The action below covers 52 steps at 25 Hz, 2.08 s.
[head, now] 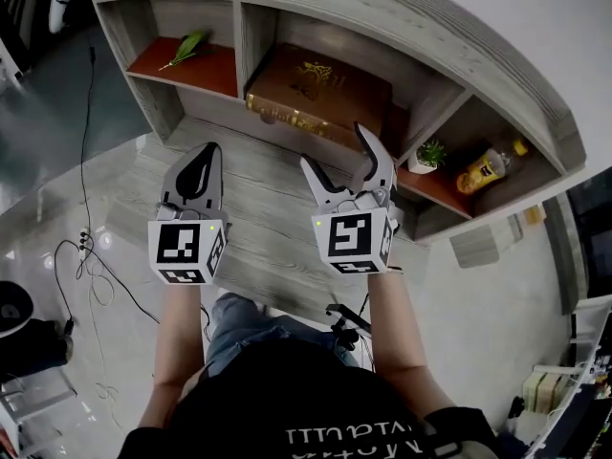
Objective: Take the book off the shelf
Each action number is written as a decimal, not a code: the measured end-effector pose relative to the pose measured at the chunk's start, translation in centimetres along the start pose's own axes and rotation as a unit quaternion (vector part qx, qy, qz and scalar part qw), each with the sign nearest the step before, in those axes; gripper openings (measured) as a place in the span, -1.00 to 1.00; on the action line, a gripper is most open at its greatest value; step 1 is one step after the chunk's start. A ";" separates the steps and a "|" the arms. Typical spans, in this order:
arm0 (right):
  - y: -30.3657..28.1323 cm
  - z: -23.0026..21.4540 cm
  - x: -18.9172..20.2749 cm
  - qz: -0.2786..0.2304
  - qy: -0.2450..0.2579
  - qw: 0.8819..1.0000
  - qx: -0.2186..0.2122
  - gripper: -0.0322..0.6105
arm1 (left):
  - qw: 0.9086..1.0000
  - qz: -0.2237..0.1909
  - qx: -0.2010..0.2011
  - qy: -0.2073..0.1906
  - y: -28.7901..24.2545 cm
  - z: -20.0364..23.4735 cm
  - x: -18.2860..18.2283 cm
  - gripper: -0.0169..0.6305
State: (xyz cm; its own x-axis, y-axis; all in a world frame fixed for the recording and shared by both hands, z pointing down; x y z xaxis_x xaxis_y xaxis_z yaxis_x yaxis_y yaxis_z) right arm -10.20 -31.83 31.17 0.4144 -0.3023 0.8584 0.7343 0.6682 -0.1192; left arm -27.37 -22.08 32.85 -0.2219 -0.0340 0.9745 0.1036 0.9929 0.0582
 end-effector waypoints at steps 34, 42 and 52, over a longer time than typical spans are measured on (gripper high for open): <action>-9.7 1.3 0.8 0.300 0.284 0.910 0.039 0.25 | 0.990 -0.029 0.139 0.027 -7.0 5.4 1.2 -0.91; -9.7 1.3 0.8 0.287 0.300 0.907 0.075 0.11 | 0.986 -0.035 0.159 0.037 -7.5 5.2 1.4 -0.91; -8.1 2.4 0.4 0.281 0.308 0.903 0.105 -0.03 | 0.983 -0.034 0.176 0.047 -6.8 5.4 2.2 -0.91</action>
State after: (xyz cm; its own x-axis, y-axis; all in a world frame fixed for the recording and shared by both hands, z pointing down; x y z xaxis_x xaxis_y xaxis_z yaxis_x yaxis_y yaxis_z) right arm -17.25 -35.76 33.65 0.9581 -0.1524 0.2426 0.2229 0.9285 -0.2969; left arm -33.83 -28.31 33.44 -0.1249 -0.0959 0.9875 -0.2536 0.9653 0.0617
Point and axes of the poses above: the fingertips, and each gripper's own axes: y backward along the fingers, z to its left, x out of its underside, the point moved 5 cm from there along y, backward along the fingers, and after that the axes turned 7 degrees about -y, right-handed, at the moved point
